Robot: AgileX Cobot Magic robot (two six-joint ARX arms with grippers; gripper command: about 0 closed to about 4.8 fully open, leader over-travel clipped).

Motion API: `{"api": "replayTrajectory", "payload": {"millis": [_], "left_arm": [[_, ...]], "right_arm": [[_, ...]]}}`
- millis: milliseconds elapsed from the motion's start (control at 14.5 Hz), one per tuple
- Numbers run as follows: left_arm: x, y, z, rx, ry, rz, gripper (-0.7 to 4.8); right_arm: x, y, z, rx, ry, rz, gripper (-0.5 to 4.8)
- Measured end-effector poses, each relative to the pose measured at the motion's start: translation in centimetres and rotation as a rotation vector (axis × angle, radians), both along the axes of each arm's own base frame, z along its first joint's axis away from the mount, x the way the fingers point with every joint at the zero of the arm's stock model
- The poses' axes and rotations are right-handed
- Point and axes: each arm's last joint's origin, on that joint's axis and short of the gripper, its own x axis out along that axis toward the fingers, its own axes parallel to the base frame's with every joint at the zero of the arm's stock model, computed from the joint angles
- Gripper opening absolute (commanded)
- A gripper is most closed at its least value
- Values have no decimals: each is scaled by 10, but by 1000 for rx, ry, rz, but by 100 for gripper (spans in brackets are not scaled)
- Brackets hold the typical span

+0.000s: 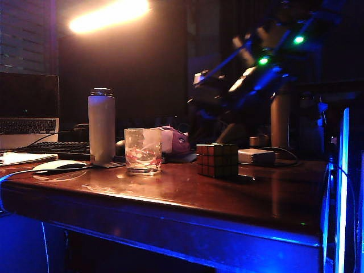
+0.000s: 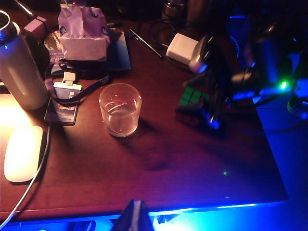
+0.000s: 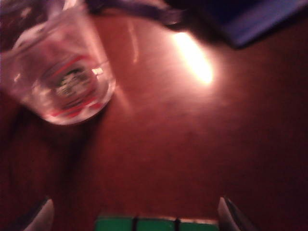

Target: Stack the Rubik's Cube on top of the glass cup.

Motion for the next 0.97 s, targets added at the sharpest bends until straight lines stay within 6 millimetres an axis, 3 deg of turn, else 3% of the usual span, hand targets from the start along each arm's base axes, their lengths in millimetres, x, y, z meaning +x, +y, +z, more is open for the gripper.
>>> {"api": "replayTrajectory", "payload": {"millis": [138,691,760,829,967], "left_arm": [[0,0,0,0,0,0,17],[0,0,0,0,0,0,17],[0,0,0,0,0,0,17],[0,0,0,0,0,0,17],[0,0,0,0,0,0,17]], "right_arm": [[-3,8,-8,-61,0,-16,479],[-6,2,-13,-154,40,-38,479],[-6,2,-14,-161,42,-34,412],[-6,2,-15,-176,49,-41,313],[-7,1,-15,-195,55,-48,314]]}}
